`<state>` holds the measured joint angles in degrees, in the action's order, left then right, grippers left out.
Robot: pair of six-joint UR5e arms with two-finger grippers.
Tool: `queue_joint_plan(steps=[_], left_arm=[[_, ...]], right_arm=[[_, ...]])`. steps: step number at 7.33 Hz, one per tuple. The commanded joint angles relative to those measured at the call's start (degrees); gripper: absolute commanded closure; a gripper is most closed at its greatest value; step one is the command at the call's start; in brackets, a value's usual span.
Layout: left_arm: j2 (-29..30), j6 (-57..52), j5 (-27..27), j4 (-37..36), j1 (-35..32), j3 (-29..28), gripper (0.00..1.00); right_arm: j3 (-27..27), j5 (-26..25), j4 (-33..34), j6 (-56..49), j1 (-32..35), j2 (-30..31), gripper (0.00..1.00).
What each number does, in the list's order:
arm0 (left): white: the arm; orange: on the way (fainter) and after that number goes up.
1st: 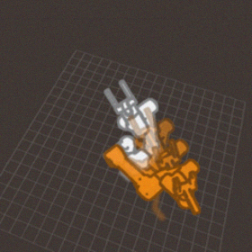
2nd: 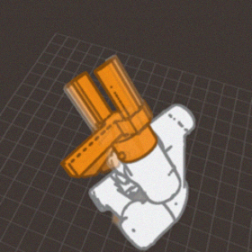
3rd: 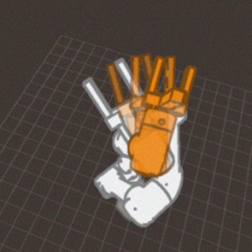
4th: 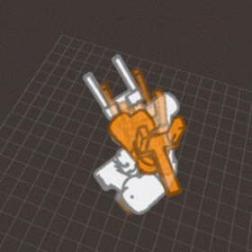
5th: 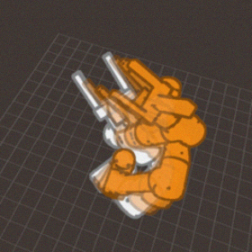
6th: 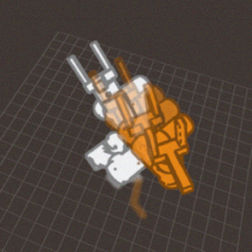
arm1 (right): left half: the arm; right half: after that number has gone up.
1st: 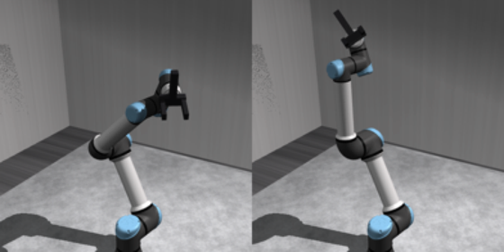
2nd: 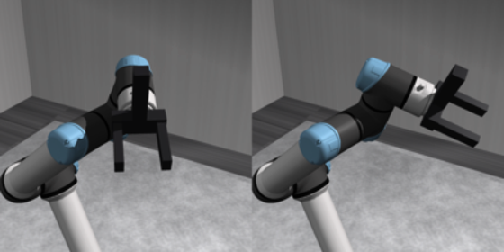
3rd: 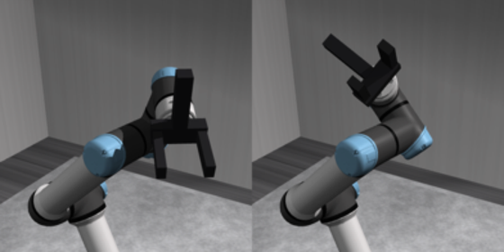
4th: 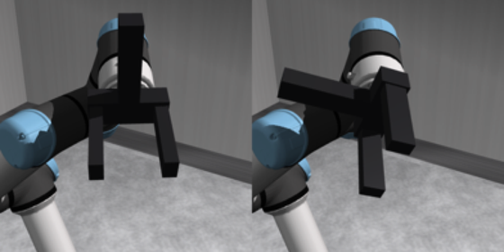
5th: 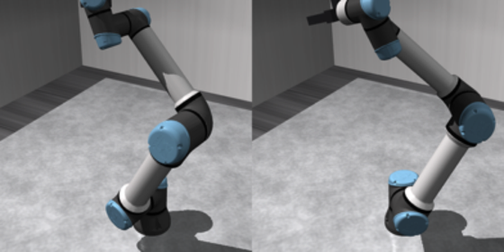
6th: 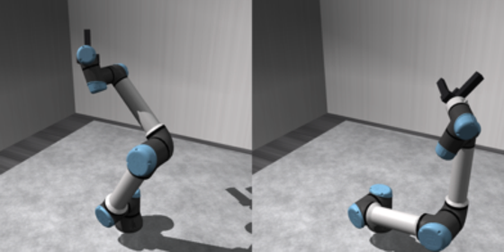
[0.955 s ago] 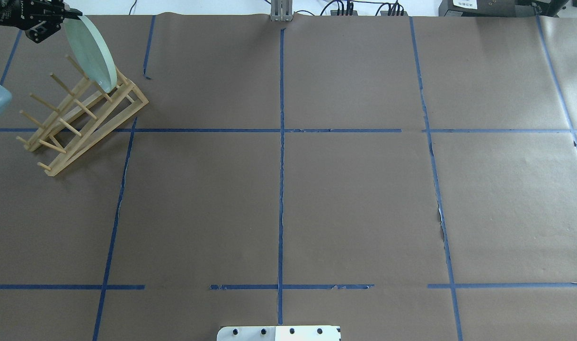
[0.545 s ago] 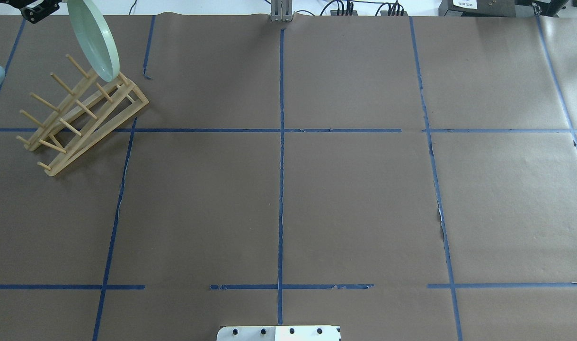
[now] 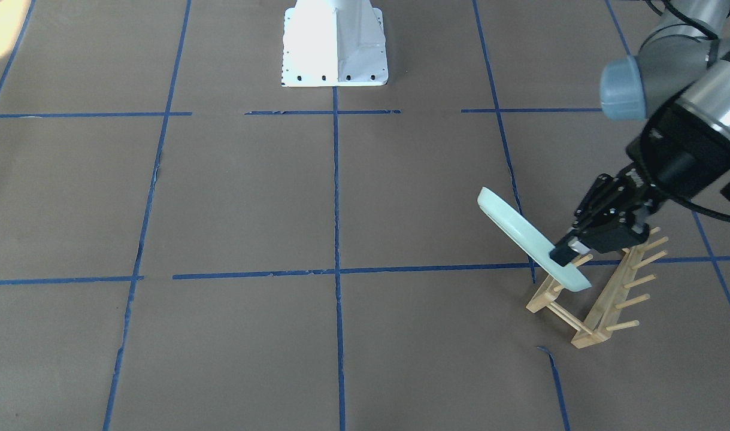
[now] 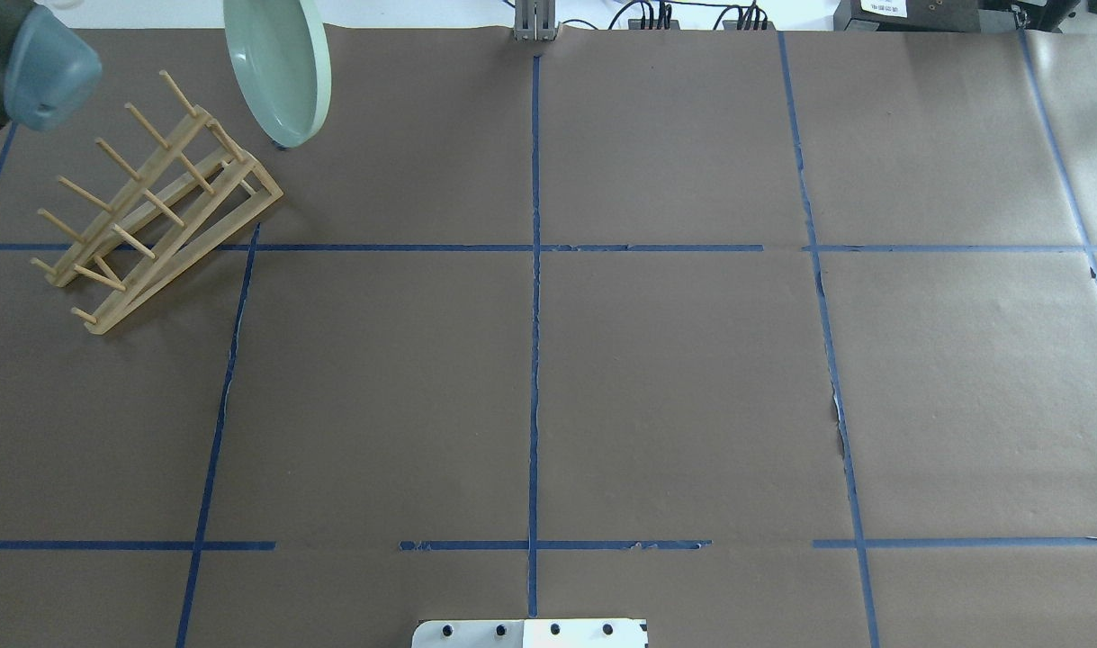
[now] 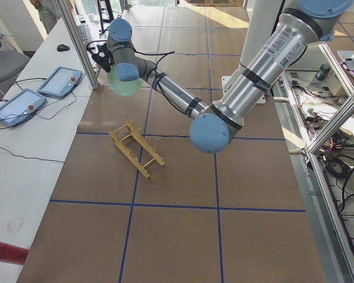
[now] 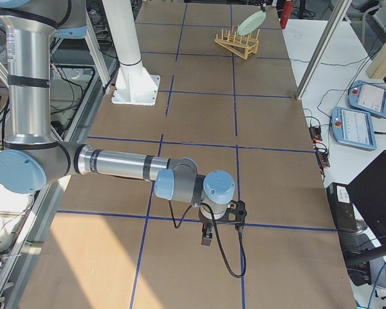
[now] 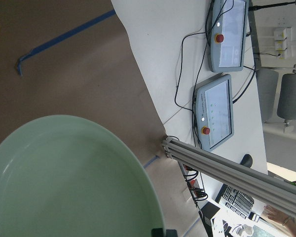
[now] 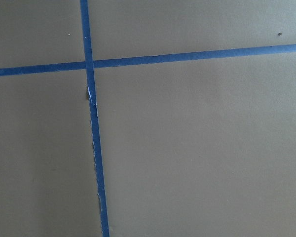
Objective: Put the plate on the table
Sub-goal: 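Lift the plate up out of the wooden rack with the left gripper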
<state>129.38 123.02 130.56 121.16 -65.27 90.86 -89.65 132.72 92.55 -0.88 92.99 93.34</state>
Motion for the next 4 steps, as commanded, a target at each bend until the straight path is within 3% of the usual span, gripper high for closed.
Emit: queue_joint_plan(steps=[1, 2, 4], left_arm=[[5.06, -11.42, -14.56, -24.54, 14.92, 3.80, 1.00], [6.83, -17.67, -20.03, -34.31, 21.00, 3.36, 1.00], [7.02, -26.91, -22.97, -42.55, 28.49, 0.83, 1.00]], right_arm=[[0.00, 0.00, 0.00, 0.00, 0.00, 0.00, 0.00], [0.00, 0.00, 0.00, 0.00, 0.00, 0.00, 0.00], [0.00, 0.00, 0.00, 0.00, 0.00, 0.00, 0.00]])
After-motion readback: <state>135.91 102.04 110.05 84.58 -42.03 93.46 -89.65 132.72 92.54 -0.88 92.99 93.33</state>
